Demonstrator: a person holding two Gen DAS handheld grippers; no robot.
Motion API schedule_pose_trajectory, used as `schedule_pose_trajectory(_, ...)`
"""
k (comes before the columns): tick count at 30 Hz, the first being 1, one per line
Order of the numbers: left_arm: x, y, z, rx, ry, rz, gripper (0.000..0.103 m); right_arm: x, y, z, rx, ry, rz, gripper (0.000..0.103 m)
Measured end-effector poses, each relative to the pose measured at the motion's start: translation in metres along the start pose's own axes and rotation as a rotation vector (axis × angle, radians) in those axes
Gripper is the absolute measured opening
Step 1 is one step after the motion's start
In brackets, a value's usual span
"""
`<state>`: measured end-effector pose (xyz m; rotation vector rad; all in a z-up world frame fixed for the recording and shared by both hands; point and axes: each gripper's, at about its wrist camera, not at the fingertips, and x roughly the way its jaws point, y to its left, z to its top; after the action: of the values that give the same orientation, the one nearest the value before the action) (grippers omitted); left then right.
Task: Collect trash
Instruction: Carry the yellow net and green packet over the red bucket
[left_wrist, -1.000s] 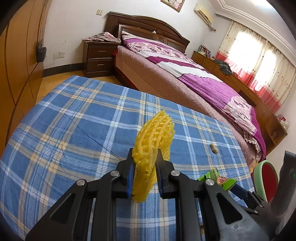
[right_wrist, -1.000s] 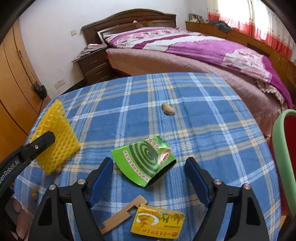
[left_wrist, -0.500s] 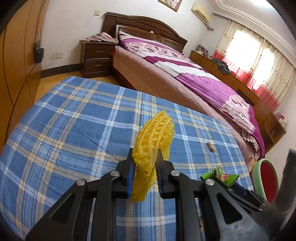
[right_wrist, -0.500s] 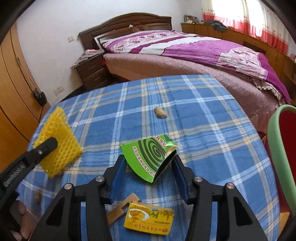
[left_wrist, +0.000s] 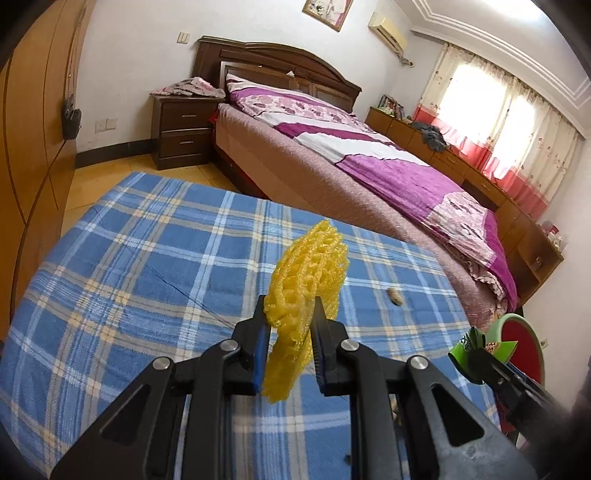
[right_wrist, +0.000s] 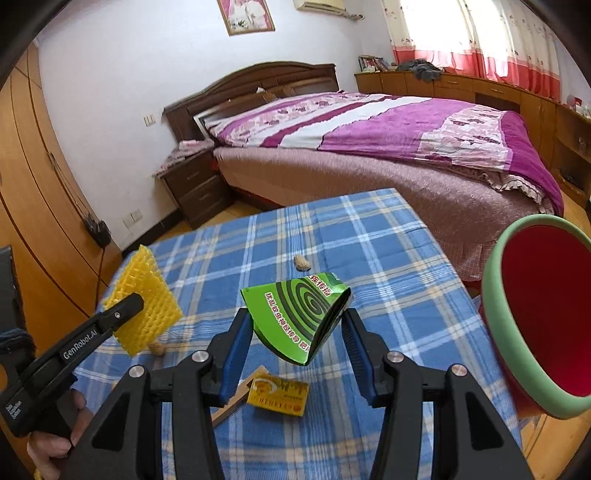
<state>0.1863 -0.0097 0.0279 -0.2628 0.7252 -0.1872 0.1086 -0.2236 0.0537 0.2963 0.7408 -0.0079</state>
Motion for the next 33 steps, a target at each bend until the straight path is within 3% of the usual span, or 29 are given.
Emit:
schedule_pose_trajectory(17,-0.061,-0.037,-0.018,0.021,-0.015,-0.063,0.020,-0.078,-0.026,-0.013,0.070,-0.104,0.056,0.053)
schedule_pose_trajectory(33,-0.087,-0.078,-0.032,0.075,-0.004,-0.122,0.020,-0.131,-0.070,-0.023,0.158,-0.181,0.043,0.053)
